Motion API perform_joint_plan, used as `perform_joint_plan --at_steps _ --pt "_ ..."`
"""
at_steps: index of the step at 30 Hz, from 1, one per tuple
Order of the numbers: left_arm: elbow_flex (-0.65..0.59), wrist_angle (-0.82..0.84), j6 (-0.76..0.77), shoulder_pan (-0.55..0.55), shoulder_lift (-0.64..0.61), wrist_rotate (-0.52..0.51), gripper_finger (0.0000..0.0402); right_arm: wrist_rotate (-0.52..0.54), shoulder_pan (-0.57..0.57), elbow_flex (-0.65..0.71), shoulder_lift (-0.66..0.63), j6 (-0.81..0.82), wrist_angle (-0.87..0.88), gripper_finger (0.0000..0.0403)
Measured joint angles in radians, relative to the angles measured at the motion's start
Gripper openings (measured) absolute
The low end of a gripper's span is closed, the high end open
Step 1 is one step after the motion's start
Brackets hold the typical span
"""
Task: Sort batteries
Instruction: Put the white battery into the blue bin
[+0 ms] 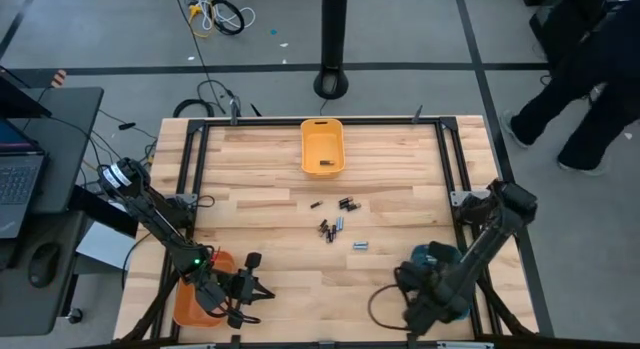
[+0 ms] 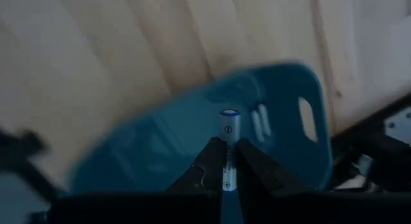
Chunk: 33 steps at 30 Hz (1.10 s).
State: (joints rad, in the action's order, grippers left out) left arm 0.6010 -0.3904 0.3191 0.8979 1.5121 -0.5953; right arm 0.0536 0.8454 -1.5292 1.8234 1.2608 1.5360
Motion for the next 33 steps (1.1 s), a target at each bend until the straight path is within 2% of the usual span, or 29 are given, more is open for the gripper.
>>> perform_joint_plan --at_steps 9,15,21,28,33 --pt "0.000 0.008 -0.001 0.000 0.000 0.000 0.0010 -0.021 0.069 0.392 -0.153 -0.018 -0.322 0.0032" --pt "0.000 0.015 0.005 0.000 0.000 0.000 0.0010 -0.022 0.069 0.572 -0.223 -0.072 -0.531 0.0034" --pt "0.000 0.016 0.006 -0.018 -0.001 0.001 0.0010 -0.072 0.056 0.636 -0.256 -0.050 -0.577 0.0065" --pt "0.000 0.070 0.003 -0.088 -0.002 0.000 0.0010 -0.113 0.031 0.633 -0.256 0.003 -0.595 0.0114" --pt "0.000 0.118 -0.004 -0.114 -0.002 0.000 0.0010 -0.186 0.019 0.603 -0.256 0.019 -0.577 0.0141"
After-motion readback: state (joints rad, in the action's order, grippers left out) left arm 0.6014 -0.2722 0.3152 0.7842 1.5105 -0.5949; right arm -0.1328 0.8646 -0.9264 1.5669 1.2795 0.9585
